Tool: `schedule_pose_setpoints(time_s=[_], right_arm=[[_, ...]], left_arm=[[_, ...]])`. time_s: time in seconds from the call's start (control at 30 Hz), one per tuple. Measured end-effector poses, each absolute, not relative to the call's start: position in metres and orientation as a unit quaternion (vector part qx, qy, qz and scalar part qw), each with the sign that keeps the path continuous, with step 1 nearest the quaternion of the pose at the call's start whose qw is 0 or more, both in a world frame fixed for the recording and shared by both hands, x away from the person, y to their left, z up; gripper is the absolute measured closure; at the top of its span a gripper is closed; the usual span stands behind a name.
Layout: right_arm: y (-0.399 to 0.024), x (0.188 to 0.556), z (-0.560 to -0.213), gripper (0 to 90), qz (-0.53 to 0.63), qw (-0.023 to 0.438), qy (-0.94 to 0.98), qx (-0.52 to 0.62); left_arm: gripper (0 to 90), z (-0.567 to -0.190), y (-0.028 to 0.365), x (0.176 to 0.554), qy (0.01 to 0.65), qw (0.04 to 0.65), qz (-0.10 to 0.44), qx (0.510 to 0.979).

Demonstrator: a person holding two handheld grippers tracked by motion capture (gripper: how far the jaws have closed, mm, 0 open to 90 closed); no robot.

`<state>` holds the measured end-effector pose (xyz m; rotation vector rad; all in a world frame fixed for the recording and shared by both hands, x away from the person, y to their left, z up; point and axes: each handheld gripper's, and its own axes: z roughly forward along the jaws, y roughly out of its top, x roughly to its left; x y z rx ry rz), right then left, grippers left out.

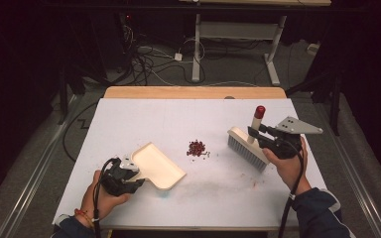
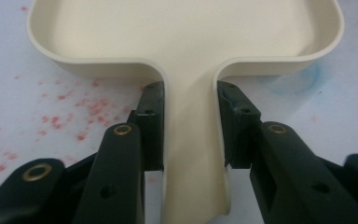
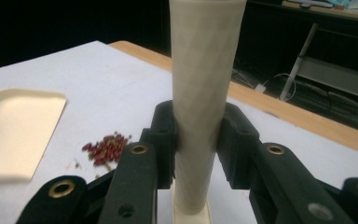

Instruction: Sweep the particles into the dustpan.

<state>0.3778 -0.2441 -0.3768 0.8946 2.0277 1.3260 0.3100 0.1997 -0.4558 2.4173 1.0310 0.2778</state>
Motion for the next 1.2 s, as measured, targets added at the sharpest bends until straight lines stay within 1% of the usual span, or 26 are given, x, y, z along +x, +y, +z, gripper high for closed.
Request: schedule_pose_setpoints(time_s=[0.33, 0.4, 0.5, 0.6, 0.67, 0.73, 0.9, 1.03, 1.13, 1.2], right_arm=[[-0.202, 0.429, -0.372, 70.2, 0.497, 0.28, 0.747, 0.342], [-0.191, 0.437, -0.373, 70.2, 0.489, 0.287, 0.751, 0.339], [-0.178, 0.447, -0.377, 70.2, 0.491, 0.279, 0.752, 0.34], [-0.163, 0.452, -0.384, 70.2, 0.48, 0.283, 0.76, 0.335], [-0.156, 0.452, -0.388, 70.2, 0.487, 0.274, 0.76, 0.331], [-0.149, 0.449, -0.39, 70.2, 0.485, 0.279, 0.762, 0.327], [-0.136, 0.435, -0.394, 69.9, 0.49, 0.271, 0.769, 0.307], [-0.128, 0.424, -0.395, 70.0, 0.5, 0.258, 0.772, 0.294], [-0.124, 0.416, -0.397, 69.9, 0.516, 0.24, 0.767, 0.295], [-0.12, 0.412, -0.399, 69.6, 0.517, 0.243, 0.766, 0.293]], left_arm=[[63.4, -0.459, 0.188, 0.312, 0.367, 0.246, 0.093, 0.892], [63.5, -0.459, 0.186, 0.313, 0.363, 0.243, 0.092, 0.895], [63.4, -0.46, 0.185, 0.318, 0.356, 0.237, 0.085, 0.9], [63.4, -0.462, 0.185, 0.322, 0.355, 0.237, 0.081, 0.901], [63.4, -0.464, 0.184, 0.323, 0.355, 0.238, 0.081, 0.9], [63.3, -0.464, 0.183, 0.324, 0.356, 0.239, 0.082, 0.9], [63.3, -0.462, 0.179, 0.327, 0.354, 0.236, 0.084, 0.901], [63.3, -0.461, 0.173, 0.332, 0.353, 0.233, 0.084, 0.902], [63.3, -0.46, 0.169, 0.336, 0.349, 0.232, 0.083, 0.904], [63.3, -0.46, 0.167, 0.339, 0.351, 0.233, 0.083, 0.903]])
